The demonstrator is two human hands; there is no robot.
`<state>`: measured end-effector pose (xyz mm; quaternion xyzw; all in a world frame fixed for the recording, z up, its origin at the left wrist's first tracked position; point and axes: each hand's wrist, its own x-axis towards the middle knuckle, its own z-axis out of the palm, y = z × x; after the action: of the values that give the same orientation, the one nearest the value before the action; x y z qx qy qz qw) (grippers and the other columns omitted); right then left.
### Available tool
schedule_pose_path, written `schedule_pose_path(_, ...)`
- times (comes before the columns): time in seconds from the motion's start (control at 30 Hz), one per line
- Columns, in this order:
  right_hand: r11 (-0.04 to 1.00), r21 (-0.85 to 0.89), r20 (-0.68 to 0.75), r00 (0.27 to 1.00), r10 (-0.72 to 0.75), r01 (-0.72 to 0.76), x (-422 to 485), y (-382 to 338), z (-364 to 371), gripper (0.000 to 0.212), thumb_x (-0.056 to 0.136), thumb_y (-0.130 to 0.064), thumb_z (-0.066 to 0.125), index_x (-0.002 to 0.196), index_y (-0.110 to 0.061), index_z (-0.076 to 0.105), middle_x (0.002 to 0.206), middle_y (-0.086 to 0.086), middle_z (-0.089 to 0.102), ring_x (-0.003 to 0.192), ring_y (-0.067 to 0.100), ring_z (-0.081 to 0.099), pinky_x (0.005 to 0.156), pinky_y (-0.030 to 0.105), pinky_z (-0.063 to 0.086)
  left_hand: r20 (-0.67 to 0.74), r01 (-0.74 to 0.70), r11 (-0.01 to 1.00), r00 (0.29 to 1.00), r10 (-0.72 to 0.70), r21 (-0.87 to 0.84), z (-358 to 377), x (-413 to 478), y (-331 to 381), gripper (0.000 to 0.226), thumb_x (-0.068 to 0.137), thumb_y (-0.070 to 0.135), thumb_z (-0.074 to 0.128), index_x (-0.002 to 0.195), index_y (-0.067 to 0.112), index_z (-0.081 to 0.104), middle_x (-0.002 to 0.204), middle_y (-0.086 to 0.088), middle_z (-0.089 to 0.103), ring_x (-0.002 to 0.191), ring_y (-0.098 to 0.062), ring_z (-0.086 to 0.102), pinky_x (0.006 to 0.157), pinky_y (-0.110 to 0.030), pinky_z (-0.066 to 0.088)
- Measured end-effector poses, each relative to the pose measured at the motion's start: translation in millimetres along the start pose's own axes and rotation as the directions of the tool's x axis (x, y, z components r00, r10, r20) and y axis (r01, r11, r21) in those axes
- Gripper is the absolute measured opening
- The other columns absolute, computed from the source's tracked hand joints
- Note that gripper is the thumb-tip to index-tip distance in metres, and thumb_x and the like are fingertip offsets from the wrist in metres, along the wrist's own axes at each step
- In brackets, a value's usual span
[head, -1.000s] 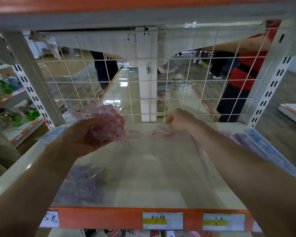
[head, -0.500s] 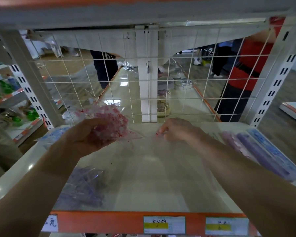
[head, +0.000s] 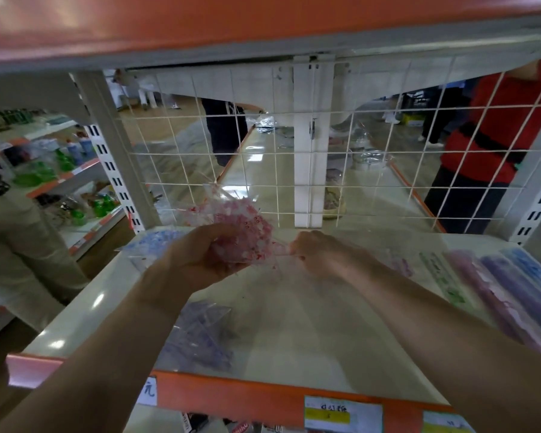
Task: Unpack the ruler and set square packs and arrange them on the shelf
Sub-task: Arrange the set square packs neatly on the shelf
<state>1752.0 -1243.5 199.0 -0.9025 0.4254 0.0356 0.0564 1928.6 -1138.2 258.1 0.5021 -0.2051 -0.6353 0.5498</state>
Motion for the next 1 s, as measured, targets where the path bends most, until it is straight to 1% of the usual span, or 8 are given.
schedule_pose_path(0.07, 0.991, 0.137, -0.072, 0.997, 0.025, -0.015, -7, 3, -10, 0.038, 0.097, -0.013, 0.039, 0.131, -0.021, 0.054, 0.135, 0.003, 0.049, 0.127, 0.022, 0.045, 0.103, 0.034, 0.036, 0.030, -0.017, 0.999, 0.999, 0.017, -0.027, -1, -1, -2, 0.016, 0.089, -0.001, 0.050, 0.101, 0.006, 0.058, 0.077, -0.013, 0.073, 0.065, -0.026, 0.072, 0.054, -0.039, 0.059)
schedule_pose_path(0.13, 0.880, 0.475, -0.151, 0.985, 0.085, -0.002, -16, 3, -27, 0.029, 0.098, -0.015, 0.045, 0.123, -0.016, 0.061, 0.127, 0.002, 0.058, 0.117, 0.016, 0.054, 0.095, 0.028, 0.043, 0.086, -0.047, 0.994, 0.995, 0.056, -0.098, -2, -2, -4, 0.019, 0.090, -0.001, 0.047, 0.103, 0.006, 0.059, 0.085, -0.014, 0.073, 0.072, -0.027, 0.072, 0.059, -0.038, 0.060)
schedule_pose_path(0.23, 0.348, 0.937, -0.019, 0.994, 0.110, -0.021, -35, -4, -52, 0.018, 0.098, -0.018, 0.050, 0.102, -0.011, 0.066, 0.096, 0.003, 0.069, 0.089, 0.015, 0.065, 0.074, 0.027, 0.051, 0.143, -0.126, 0.972, 0.977, 0.156, -0.200, -1, 3, -8, 0.022, 0.088, 0.000, 0.047, 0.103, 0.006, 0.062, 0.100, -0.014, 0.070, 0.088, -0.027, 0.068, 0.069, -0.035, 0.059)
schedule_pose_path(0.3, 0.180, 0.981, 0.060, 0.997, 0.039, -0.066, -46, -10, -59, 0.021, 0.098, -0.023, 0.051, 0.099, -0.007, 0.066, 0.091, 0.008, 0.072, 0.081, 0.018, 0.068, 0.070, 0.028, 0.054, 0.128, -0.179, 0.945, 0.967, 0.220, -0.274, 3, 7, -10, 0.020, 0.084, 0.000, 0.051, 0.099, 0.006, 0.063, 0.102, -0.014, 0.067, 0.090, -0.026, 0.065, 0.075, -0.032, 0.057)
schedule_pose_path(0.5, 0.227, 0.973, 0.032, 0.997, 0.073, -0.048, -56, -22, -68, 0.010, 0.093, -0.014, 0.058, 0.092, -0.008, 0.067, 0.078, 0.004, 0.072, 0.066, 0.011, 0.067, 0.055, 0.020, 0.052, 0.089, -0.221, 0.906, 0.959, 0.269, -0.360, 13, 12, -12, 0.025, 0.068, 0.001, 0.058, 0.092, 0.006, 0.059, 0.100, -0.014, 0.062, 0.087, -0.025, 0.061, 0.068, -0.027, 0.057)
schedule_pose_path(0.67, 0.270, 0.963, -0.026, 0.989, 0.145, -0.014, -58, -27, -70, 0.008, 0.089, -0.011, 0.064, 0.081, -0.010, 0.065, 0.066, 0.000, 0.064, 0.052, 0.004, 0.059, 0.049, 0.016, 0.048, 0.088, -0.175, 0.915, 0.972, 0.220, -0.364, 17, 5, -18, 0.011, 0.083, 0.001, 0.050, 0.088, 0.002, 0.059, 0.090, -0.016, 0.068, 0.087, -0.029, 0.063, 0.079, -0.037, 0.055)
schedule_pose_path(0.83, 0.151, 0.988, -0.044, 0.981, 0.187, 0.016, -61, -21, -68, 0.015, 0.093, -0.015, 0.060, 0.081, -0.011, 0.067, 0.067, 0.000, 0.065, 0.055, 0.007, 0.060, 0.050, 0.019, 0.048, 0.116, -0.151, 0.918, 0.972, 0.207, -0.366, 8, 2, -18, 0.025, 0.068, 0.003, 0.057, 0.092, 0.000, 0.061, 0.094, -0.015, 0.067, 0.086, -0.028, 0.064, 0.069, -0.033, 0.060)
schedule_pose_path(1.0, 0.233, 0.968, -0.169, 0.926, 0.338, 0.092, -63, -10, -65, 0.015, 0.095, -0.010, 0.055, 0.090, -0.004, 0.067, 0.072, 0.004, 0.067, 0.056, 0.007, 0.063, 0.050, 0.016, 0.050, 0.086, -0.170, 0.935, 0.975, 0.205, -0.310, 4, -1, -16, 0.015, 0.070, 0.002, 0.056, 0.084, 0.004, 0.061, 0.087, -0.013, 0.070, 0.077, -0.025, 0.068, 0.070, -0.035, 0.058)
